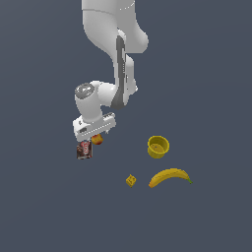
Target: Pick up a designated object from a clutter of objects.
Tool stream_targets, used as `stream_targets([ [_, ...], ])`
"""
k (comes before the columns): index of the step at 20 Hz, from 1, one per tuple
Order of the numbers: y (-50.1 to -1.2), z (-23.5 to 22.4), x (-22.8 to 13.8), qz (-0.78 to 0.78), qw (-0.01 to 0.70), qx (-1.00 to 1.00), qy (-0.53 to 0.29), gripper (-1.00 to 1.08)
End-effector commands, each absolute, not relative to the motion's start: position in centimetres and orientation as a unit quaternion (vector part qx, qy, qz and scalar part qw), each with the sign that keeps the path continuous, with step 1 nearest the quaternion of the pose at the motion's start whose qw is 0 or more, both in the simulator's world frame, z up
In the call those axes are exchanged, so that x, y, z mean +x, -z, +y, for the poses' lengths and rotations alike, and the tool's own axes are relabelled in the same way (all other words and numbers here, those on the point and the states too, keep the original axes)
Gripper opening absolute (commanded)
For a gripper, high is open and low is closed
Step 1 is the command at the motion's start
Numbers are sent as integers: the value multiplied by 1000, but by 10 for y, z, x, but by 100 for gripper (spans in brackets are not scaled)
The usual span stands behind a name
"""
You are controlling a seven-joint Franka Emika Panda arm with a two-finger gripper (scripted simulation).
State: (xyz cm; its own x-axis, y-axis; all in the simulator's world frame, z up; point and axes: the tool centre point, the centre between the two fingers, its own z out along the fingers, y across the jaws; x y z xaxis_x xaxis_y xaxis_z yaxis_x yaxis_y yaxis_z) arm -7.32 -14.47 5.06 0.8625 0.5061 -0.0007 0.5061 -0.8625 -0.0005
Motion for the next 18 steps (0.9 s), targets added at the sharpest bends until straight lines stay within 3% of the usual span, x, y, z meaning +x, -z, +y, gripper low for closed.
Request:
stream_targets([
  [1,-41,-145,-73,-262,0,-965,0,100],
  [6,-35,-145,-73,-263,0,-965,0,100],
  [7,-35,-145,-73,-263,0,-965,0,-100],
  [18,-44,-151,-66,-259,-7,-966,9,-100],
])
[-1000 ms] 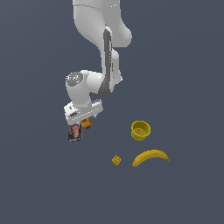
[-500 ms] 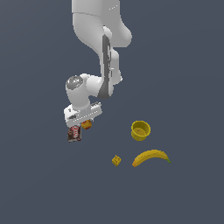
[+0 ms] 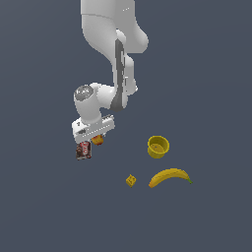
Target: Pick up a designated object from a clutter of objects.
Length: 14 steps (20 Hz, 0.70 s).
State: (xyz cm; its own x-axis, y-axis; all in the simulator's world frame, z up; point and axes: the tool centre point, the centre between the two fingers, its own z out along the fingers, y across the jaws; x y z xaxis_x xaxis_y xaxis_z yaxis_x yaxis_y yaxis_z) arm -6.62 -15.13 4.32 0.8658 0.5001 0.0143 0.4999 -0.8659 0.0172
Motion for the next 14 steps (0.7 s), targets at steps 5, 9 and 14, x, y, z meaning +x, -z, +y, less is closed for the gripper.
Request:
stream_targets([
  [5,-52,-146,-62,259,6,966,-9,-100],
  [9,-67,-136,-54,259,6,966,-9,-100],
  [14,-96,-117,-39,259,6,966,-8,-100],
])
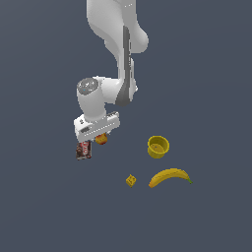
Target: Pick up a designated object from a clutter of objects.
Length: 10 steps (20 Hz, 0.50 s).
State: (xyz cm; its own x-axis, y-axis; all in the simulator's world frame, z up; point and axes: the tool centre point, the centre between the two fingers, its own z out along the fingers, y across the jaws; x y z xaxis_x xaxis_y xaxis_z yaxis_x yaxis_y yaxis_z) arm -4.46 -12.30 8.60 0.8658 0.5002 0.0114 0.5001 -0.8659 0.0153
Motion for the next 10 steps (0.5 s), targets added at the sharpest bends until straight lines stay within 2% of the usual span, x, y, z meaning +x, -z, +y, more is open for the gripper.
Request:
stream_targets([
  [1,-103,-112,-36,259,6,966,-8,-100],
  [10,-179,-63,3,260,6,966,-5,-100],
])
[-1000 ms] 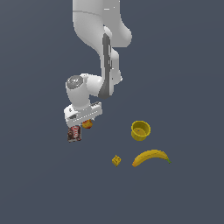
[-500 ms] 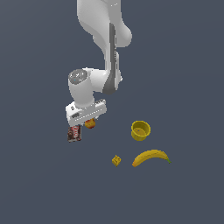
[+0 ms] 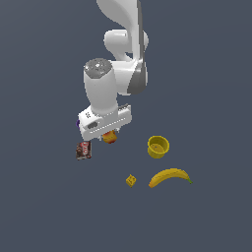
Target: Pick up a designated object from a clutter of objects.
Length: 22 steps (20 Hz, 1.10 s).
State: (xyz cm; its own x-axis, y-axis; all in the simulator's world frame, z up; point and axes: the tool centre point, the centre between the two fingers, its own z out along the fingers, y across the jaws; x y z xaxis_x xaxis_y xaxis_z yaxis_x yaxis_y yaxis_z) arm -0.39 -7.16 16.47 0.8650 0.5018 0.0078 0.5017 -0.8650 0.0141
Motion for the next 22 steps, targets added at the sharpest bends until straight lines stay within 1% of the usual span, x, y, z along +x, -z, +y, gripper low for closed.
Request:
stream_targets([
  [1,-187,-57,7,260,6,966,-5,-100],
  [11,-272,-2,53,261,4,965,-3,-100],
  [22,-340,44,93,262,2,965,-2,-100],
])
